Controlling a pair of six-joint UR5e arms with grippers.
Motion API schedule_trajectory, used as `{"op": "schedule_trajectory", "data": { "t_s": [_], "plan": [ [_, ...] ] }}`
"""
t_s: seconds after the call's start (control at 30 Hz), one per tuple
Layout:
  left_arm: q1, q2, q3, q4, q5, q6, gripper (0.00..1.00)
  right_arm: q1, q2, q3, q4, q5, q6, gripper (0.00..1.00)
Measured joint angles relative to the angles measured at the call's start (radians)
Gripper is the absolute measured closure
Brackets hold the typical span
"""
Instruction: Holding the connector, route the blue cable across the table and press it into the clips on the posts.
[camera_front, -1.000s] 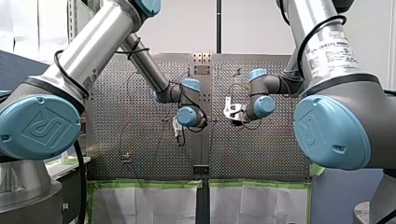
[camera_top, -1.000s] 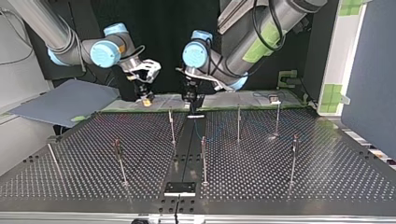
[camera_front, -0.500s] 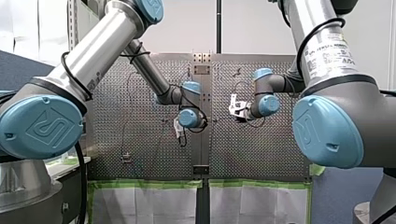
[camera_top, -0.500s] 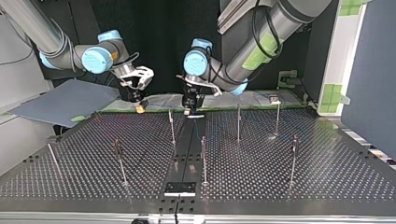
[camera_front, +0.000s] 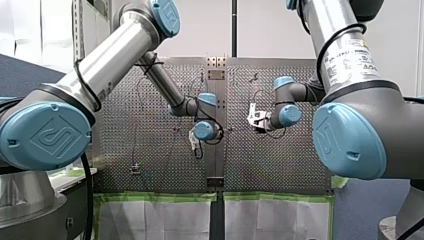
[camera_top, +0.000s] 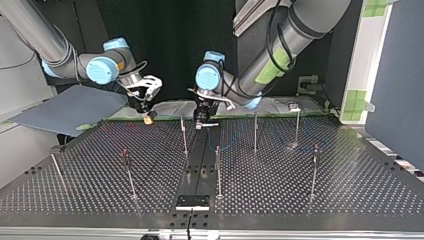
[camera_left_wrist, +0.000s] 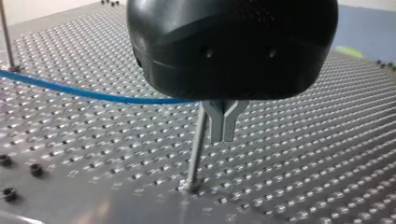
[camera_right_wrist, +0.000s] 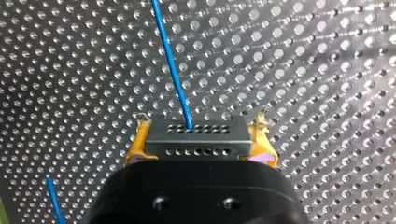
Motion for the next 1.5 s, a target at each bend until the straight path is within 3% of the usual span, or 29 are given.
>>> {"op": "schedule_trajectory", "data": {
  "t_s": [0.23, 0.8, 0.83, 0.87, 0.9, 0.97, 1.0, 1.07, 1.5],
  "plan": [
    [0.016, -0.002, 0.049, -0.013, 0.001, 0.000, 1.00, -0.020, 0.013, -0.019, 0.001, -0.004, 0.000, 1.00],
    [0.041, -0.001, 0.074, -0.052, 0.018, 0.006, 1.00, -0.062, 0.026, -0.082, 0.001, -0.048, 0.000, 1.00],
    [0.040, -0.001, 0.074, -0.054, 0.019, 0.007, 0.82, -0.063, 0.026, -0.082, 0.001, -0.051, 0.000, 1.00],
    [0.039, -0.001, 0.074, -0.057, 0.019, 0.008, 0.71, -0.065, 0.026, -0.083, 0.001, -0.055, 0.000, 1.00],
    [0.038, -0.001, 0.074, -0.060, 0.020, 0.008, 0.71, -0.067, 0.026, -0.084, 0.001, -0.059, 0.000, 1.00],
    [0.035, -0.001, 0.074, -0.069, 0.022, 0.009, 0.30, -0.069, 0.026, -0.084, 0.001, -0.062, -0.001, 1.00],
    [0.034, -0.001, 0.074, -0.073, 0.023, 0.009, 0.30, -0.070, 0.026, -0.084, 0.001, -0.064, -0.002, 1.00],
    [0.032, -0.001, 0.074, -0.083, 0.023, 0.010, 0.00, -0.071, 0.027, -0.084, 0.001, -0.066, -0.003, 1.00],
    [0.019, 0.022, 0.080, -0.183, 0.012, 0.086, 0.00, -0.088, 0.027, -0.084, 0.004, -0.072, -0.005, 1.00]
  ]
}}
